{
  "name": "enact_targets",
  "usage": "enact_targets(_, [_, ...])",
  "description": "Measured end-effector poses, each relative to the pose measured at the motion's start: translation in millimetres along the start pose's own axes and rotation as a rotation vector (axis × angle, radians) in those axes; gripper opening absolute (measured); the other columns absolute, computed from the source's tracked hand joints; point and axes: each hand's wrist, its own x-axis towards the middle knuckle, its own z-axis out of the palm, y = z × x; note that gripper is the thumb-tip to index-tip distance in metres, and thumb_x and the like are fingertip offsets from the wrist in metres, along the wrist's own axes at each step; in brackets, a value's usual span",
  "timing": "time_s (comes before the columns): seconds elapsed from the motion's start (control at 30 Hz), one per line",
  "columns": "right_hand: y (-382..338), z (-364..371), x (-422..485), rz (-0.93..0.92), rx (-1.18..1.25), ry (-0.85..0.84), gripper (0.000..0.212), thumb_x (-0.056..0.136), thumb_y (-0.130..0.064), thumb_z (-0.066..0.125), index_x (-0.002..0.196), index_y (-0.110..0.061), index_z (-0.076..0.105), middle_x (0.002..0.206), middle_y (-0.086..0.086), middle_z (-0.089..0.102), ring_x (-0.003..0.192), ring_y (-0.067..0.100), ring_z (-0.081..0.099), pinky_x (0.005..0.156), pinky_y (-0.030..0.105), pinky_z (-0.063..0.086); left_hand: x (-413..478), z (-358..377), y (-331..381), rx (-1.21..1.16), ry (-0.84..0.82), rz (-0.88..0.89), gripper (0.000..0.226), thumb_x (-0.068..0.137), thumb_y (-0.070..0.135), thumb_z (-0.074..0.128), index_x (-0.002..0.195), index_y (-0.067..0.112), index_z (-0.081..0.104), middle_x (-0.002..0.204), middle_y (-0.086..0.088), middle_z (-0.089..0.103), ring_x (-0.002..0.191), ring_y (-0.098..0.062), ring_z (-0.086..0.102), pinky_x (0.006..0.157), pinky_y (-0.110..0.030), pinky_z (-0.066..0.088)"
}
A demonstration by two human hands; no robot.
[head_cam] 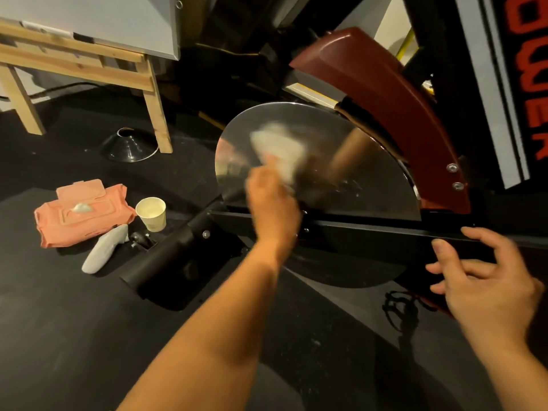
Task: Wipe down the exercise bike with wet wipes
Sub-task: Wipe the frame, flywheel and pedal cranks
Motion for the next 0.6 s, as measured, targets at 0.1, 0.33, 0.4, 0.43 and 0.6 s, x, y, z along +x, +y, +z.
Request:
enact_targets(0.1, [4.2,-1.0,1.4,-0.002,0.0,-0.009,0.03,0.081,-0.052,0.064,0.103,-0.063,0.047,0.072,-0.017,0.071,0.052,0.004,0.066,0.095,0.058,0.048,39.6,-28.5,-31.7,-0.144,0.248,-0.539,0.03,0.088,0.002,0.053,0.112,0.0,0.07,0.097,-0.005,0.05,0.075,-0.004,0.05,0.075,-0.006,0.038])
enact_targets(0.33, [2.6,-1.2,2.2,-0.024,0.013,-0.006,0.036,0.083,-0.046,0.065,0.112,-0.054,0.046,0.066,-0.011,0.068,0.053,0.001,0.065,0.089,0.054,0.052,6.6,-9.8,22.0,-0.308,-0.05,-0.216,0.004,0.085,0.001,0.068,0.082,0.005,0.069,0.1,-0.007,0.057,0.076,0.002,0.058,0.069,-0.007,0.044])
enact_targets(0.4, [4.4,-1.2,3.1,-0.031,0.019,-0.008,0.035,0.084,-0.044,0.066,0.114,-0.049,0.048,0.066,-0.01,0.068,0.052,0.002,0.065,0.086,0.051,0.055,-6.7,0.4,38.3,-0.309,-0.124,-0.032,0.011,0.079,-0.003,0.069,0.075,0.006,0.064,0.093,-0.006,0.056,0.073,-0.011,0.056,0.065,-0.018,0.046])
enact_targets(0.43, [4.9,-2.0,3.0,-0.036,0.022,-0.009,0.035,0.084,-0.042,0.066,0.115,-0.046,0.05,0.067,-0.01,0.069,0.052,0.002,0.065,0.082,0.047,0.057,-13.4,4.5,45.6,-0.306,-0.144,0.051,0.012,0.077,-0.004,0.069,0.074,0.006,0.063,0.09,-0.005,0.055,0.073,-0.012,0.054,0.065,-0.02,0.044])
enact_targets(0.6, [8.8,-3.5,5.1,-0.036,0.041,-0.016,0.035,0.084,-0.043,0.065,0.116,-0.04,0.052,0.069,-0.008,0.07,0.052,0.002,0.065,0.066,0.019,0.055,-55.2,10.0,76.0,-0.262,-0.438,0.439,0.007,0.084,0.002,0.062,0.087,0.007,0.065,0.087,-0.006,0.057,0.08,-0.024,0.055,0.068,-0.035,0.047])
